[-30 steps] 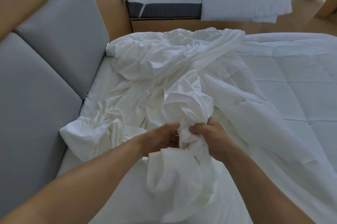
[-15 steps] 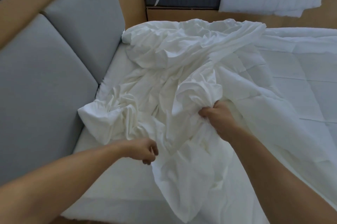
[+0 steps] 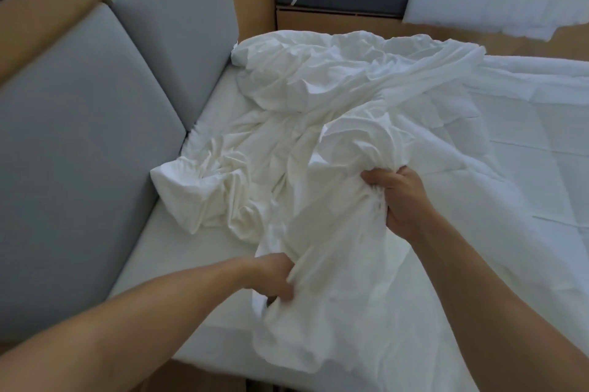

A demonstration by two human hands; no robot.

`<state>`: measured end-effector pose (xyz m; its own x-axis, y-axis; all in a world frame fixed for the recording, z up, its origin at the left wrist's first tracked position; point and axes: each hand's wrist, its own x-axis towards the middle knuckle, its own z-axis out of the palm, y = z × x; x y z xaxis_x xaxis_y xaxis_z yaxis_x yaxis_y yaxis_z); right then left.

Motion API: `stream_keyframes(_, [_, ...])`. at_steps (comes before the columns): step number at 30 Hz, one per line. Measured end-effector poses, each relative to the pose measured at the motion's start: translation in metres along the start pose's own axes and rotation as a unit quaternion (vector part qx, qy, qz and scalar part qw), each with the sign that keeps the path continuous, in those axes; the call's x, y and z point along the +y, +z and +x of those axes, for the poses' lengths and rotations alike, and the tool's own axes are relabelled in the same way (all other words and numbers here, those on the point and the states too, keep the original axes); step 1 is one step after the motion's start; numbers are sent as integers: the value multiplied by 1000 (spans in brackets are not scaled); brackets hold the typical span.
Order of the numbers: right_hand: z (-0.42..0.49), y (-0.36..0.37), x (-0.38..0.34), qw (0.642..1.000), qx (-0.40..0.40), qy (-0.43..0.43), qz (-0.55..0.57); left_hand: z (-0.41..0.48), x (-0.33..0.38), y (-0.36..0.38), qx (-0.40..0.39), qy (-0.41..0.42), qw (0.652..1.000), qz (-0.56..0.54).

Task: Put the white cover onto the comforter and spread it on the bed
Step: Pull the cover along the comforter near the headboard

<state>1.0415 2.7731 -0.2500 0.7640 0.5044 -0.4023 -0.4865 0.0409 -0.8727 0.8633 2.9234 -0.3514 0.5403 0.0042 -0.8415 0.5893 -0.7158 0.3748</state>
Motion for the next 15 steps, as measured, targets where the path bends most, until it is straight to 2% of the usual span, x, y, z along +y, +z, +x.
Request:
stream_keyframes(2, [0, 5, 8, 1000, 15, 5, -18, -7, 5, 9, -101, 1, 994, 28])
stream_keyframes(4, [-3, 10, 16, 999, 18, 15, -36, -15, 17, 24, -225, 3, 973, 48])
stream_keyframes(5, [-4, 12, 18, 999, 15, 19, -45, -17, 22, 28, -265, 0, 963, 51])
stream_keyframes(6, [-6, 13, 19, 998, 11, 22, -53, -20, 25, 28, -273, -2, 961, 42])
stream_keyframes(7, [-8, 12, 20, 998, 7, 24, -61, -21, 27, 21, -246, 0, 969, 20])
stream_keyframes(8, [-11, 9, 19, 997, 2, 26, -69, -22, 26, 10, -184, 5, 983, -6])
stream_keyframes(10, [-18, 3, 18, 996, -7, 29, -79, -23, 22, -20, 2, 23, 996, -90])
stream_keyframes(12, [-27, 0, 20, 996, -23, 31, -77, -26, 22, -46, 147, 62, 960, -228])
stream_keyframes(13, [-30, 0, 24, 996, -36, 32, -72, -29, 26, -53, 168, 96, 940, -282])
stream_keyframes(15, [-38, 0, 31, 995, -60, 36, -68, -28, 33, -55, 151, 145, 930, -303])
